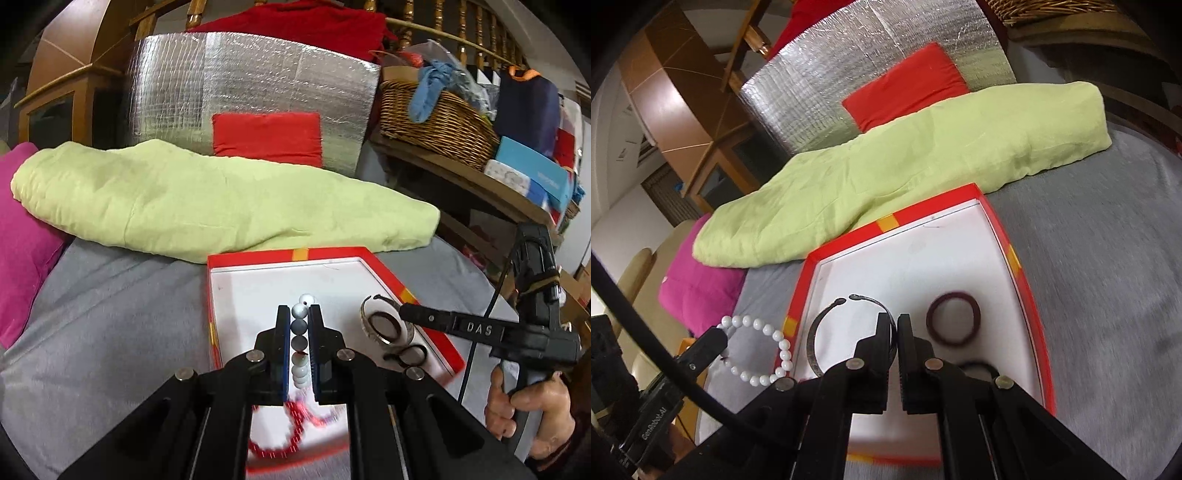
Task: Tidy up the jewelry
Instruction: 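Open the right tool over the tray while the left carries the white bracelet over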
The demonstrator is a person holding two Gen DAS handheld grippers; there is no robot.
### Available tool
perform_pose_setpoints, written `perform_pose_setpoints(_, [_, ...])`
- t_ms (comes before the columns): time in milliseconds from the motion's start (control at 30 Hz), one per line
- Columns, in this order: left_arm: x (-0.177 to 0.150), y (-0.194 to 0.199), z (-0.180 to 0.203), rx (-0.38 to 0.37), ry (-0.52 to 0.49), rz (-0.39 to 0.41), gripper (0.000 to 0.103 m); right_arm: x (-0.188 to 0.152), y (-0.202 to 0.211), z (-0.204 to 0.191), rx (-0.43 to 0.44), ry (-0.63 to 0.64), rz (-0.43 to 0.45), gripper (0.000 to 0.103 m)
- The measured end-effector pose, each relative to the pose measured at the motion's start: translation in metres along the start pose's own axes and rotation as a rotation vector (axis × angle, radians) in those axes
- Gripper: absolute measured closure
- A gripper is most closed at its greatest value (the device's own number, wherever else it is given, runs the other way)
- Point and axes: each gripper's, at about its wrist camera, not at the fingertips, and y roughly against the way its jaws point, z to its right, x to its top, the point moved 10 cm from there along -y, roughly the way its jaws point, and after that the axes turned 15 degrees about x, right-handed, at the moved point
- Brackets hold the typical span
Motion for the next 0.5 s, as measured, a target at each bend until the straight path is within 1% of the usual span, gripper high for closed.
perform_pose_setpoints(67, [0.001, -0.011, -0.002, 0.013, 0.003, -0.011, 0.094, 0.004, -0.010, 0.002, -0.013, -0.004, -0.005, 0.098])
perform_pose_setpoints(167, [-0.002, -0.022, -0.003, 0.013, 0.009, -0.033, 0.094, 0.008, -0.025, 0.005, -0.031, 0.000, -0.013, 0.098])
perform_pose_setpoints(367, [-0.010, -0.036, 0.000, 0.053, -0.057, -0.059, 0.094, 0.011, -0.041, 0.020, -0.066, -0.036, -0.031, 0.098])
perform_pose_setpoints(500, [-0.014, -0.044, -0.003, 0.072, -0.066, -0.078, 0.094, 0.010, -0.046, 0.021, -0.069, -0.043, -0.035, 0.098])
